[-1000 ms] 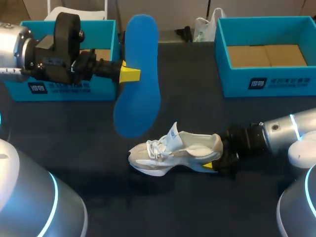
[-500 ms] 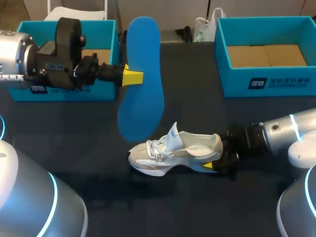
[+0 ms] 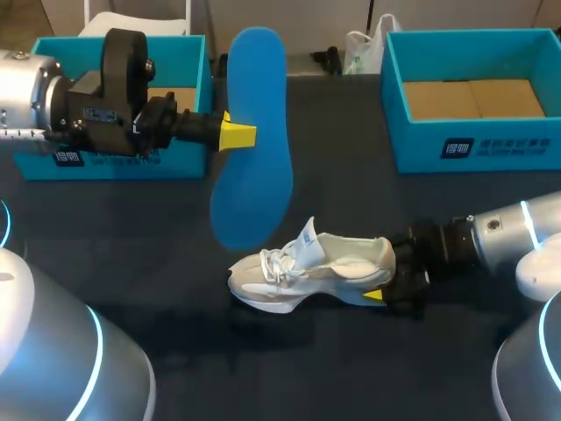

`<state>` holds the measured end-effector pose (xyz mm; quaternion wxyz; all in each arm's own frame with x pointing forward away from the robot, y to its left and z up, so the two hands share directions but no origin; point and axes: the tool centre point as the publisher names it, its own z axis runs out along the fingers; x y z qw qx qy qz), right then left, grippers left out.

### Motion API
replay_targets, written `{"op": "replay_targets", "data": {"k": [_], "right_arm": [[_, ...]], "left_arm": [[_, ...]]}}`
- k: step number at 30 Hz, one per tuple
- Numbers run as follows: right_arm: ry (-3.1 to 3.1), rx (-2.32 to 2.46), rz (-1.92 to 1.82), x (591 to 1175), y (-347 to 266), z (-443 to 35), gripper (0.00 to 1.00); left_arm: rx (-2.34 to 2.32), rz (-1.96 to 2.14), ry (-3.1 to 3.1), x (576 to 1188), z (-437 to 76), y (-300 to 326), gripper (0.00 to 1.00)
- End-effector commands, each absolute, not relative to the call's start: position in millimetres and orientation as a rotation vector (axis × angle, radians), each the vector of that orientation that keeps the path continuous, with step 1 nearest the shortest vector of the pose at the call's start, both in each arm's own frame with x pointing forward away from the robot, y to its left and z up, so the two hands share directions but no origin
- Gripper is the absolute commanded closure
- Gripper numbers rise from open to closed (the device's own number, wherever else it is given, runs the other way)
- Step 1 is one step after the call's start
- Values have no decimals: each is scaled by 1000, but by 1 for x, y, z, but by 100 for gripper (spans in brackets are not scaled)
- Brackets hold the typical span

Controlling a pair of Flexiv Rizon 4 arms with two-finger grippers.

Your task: Take the shoe out of the shoebox, open the shoe tongue, remove and reinsert the insole, then place the shoe into the shoebox

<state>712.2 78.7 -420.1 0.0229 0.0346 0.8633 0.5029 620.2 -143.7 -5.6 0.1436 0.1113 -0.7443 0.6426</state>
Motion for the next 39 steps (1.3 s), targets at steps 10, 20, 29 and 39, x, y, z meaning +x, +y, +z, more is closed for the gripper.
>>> {"op": "replay_targets", "data": {"k": [10, 20, 29, 39], "right_arm": [[2881, 187, 1183, 707, 63, -395, 0], [2917, 357, 838, 709, 58, -375, 0], [2806, 396, 912, 708, 55, -369, 0], [2906, 424, 752, 720, 66, -352, 0]], "left_arm": [[318, 1852, -2145, 622, -6, -146, 100], [318, 1852, -2145, 622, -6, -146, 100], [318, 1852, -2145, 622, -6, -146, 100], [318, 1852, -2145, 622, -6, -146, 100]]}}
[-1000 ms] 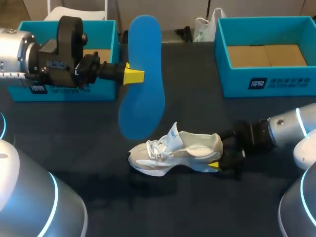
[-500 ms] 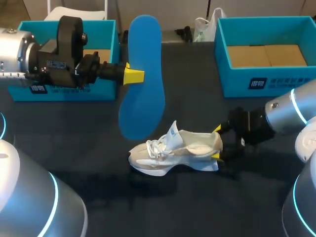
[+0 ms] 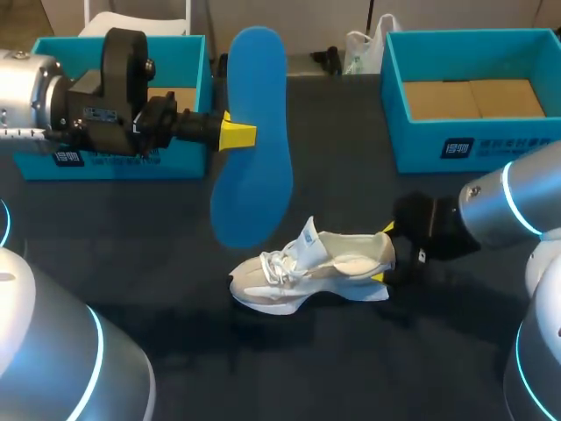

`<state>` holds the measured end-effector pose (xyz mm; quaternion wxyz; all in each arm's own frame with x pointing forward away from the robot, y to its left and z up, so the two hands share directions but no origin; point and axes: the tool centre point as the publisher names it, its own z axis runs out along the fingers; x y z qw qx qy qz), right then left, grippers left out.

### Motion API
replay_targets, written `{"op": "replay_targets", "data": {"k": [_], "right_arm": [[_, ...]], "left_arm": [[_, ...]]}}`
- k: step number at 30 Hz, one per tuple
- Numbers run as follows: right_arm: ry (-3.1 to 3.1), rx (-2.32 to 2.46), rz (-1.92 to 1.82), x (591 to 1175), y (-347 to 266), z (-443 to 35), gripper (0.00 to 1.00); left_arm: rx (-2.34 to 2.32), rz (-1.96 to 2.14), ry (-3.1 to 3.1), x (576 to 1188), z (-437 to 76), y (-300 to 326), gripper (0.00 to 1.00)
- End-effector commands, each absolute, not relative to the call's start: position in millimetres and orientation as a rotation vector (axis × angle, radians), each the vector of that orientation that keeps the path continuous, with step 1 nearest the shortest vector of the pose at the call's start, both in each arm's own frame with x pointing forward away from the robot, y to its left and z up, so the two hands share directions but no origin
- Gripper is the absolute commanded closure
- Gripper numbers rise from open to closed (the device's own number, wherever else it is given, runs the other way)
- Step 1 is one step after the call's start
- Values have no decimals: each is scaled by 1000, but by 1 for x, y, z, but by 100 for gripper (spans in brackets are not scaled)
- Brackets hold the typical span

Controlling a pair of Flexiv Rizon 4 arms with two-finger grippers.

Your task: Take the shoe out of the shoebox, open the shoe tongue, remove and reinsert the insole, then place the shoe into the shoebox

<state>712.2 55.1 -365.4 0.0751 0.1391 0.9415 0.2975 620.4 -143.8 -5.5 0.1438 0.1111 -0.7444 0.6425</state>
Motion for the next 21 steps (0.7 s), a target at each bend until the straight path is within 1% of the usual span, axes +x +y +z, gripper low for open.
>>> {"op": "replay_targets", "data": {"k": [1, 4, 9, 15, 21], "right_arm": [[2940, 435, 710, 720, 67, -351, 0], [3003, 429, 647, 721, 71, -349, 0], [3110, 413, 410, 713, 82, -345, 0], [3094, 412, 249, 702, 88, -336, 0], [3124, 378, 82, 704, 96, -335, 0]], "left_arm": [[318, 1852, -2145, 622, -6, -146, 100], [318, 1852, -2145, 622, -6, -146, 100], [318, 1852, -2145, 622, -6, -146, 100], [318, 1852, -2145, 622, -6, -146, 100], [318, 1852, -2145, 622, -6, -146, 100]]}}
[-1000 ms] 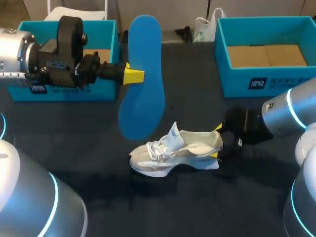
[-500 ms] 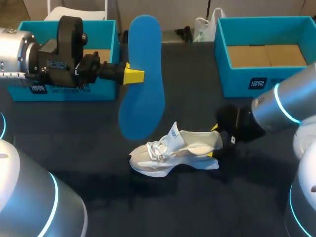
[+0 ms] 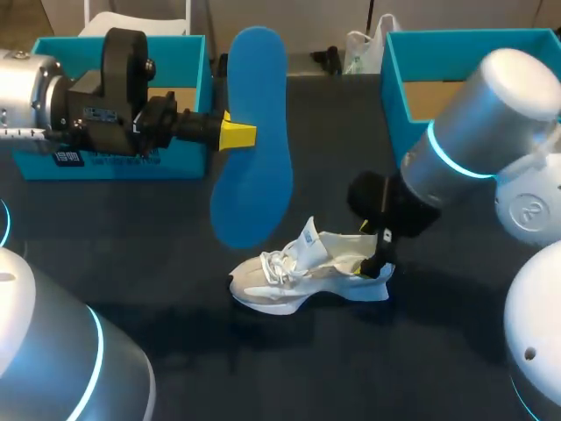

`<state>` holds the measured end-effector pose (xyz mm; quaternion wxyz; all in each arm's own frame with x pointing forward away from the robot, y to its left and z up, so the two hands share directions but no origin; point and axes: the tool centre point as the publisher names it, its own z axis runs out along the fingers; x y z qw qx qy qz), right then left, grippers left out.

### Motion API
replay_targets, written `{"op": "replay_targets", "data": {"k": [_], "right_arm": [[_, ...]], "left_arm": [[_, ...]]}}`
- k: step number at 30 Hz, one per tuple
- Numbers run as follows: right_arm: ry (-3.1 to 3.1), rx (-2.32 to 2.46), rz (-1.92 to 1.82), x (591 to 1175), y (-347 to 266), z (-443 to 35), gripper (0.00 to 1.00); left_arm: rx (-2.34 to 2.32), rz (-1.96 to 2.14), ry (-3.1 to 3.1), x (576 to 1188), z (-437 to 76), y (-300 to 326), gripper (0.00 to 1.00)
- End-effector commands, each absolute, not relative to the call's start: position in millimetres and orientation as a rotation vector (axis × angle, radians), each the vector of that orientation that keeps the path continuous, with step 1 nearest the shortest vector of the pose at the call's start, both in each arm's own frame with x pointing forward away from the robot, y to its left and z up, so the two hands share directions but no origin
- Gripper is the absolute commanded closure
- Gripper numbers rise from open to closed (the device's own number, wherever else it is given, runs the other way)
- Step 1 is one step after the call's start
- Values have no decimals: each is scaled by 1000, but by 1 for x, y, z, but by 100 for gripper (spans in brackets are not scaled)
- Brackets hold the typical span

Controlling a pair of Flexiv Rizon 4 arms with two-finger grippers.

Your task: Take the shoe out of the shoebox, open the shoe tongue, remove and reinsert the insole, then place the shoe into the shoebox

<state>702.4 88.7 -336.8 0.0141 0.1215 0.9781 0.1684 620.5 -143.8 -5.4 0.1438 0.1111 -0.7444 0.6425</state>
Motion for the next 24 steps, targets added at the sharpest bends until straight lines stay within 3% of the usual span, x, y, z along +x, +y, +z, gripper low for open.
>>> {"op": "replay_targets", "data": {"k": [1, 24], "right_arm": [[3129, 377, 71, 705, 97, -335, 0], [3122, 292, -16, 725, 103, -330, 0]], "left_arm": [[318, 1852, -2145, 622, -6, -146, 100], [318, 1852, -2145, 622, -6, -146, 100]]}}
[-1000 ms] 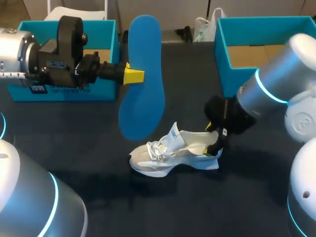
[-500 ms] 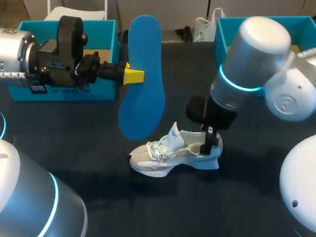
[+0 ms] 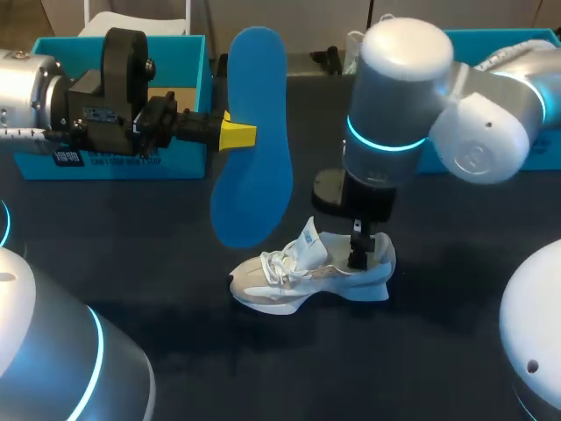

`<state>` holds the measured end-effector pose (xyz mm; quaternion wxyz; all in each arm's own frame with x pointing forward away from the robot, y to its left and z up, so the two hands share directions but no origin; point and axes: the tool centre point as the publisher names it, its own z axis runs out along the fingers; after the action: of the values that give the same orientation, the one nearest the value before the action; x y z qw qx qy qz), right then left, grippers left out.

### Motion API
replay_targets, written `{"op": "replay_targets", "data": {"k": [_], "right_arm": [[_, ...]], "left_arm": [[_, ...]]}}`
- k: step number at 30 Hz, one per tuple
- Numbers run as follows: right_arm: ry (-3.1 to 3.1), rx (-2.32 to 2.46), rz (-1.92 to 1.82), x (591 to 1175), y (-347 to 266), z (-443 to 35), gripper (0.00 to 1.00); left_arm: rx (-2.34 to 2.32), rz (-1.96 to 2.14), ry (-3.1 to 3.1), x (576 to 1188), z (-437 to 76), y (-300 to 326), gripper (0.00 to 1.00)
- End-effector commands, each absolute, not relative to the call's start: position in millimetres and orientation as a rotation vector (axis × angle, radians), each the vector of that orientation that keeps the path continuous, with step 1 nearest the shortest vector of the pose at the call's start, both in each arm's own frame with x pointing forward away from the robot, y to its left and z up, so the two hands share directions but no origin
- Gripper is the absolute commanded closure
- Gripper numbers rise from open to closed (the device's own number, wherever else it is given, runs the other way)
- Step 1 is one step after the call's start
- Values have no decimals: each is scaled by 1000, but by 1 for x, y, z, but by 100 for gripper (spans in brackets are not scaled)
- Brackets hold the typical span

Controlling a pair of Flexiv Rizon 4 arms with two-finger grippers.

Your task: Take the shoe out of the shoebox, open the shoe tongue, remove and reinsert the insole, then place the shoe into the shoebox

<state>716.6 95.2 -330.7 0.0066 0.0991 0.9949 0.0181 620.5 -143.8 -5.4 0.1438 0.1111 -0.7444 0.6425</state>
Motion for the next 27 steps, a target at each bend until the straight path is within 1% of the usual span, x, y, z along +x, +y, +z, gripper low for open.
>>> {"op": "replay_targets", "data": {"k": [1, 10, 24, 25, 26, 27], "right_arm": [[3127, 283, -32, 728, 105, -331, 0], [3118, 221, -2, 745, 108, -353, 0], [3154, 241, 18, 747, 106, -378, 0], [3163, 242, 10, 747, 106, -380, 9], [3165, 240, 8, 747, 106, -381, 15], [3170, 238, 7, 747, 106, -382, 15]], "left_arm": [[318, 1852, -2145, 622, -6, -146, 100], [318, 1852, -2145, 622, -6, -146, 100], [318, 1852, -2145, 622, -6, -146, 100], [318, 1852, -2145, 622, -6, -146, 100], [318, 1852, -2145, 622, -6, -146, 100], [318, 1852, -2145, 622, -6, -146, 100]]}}
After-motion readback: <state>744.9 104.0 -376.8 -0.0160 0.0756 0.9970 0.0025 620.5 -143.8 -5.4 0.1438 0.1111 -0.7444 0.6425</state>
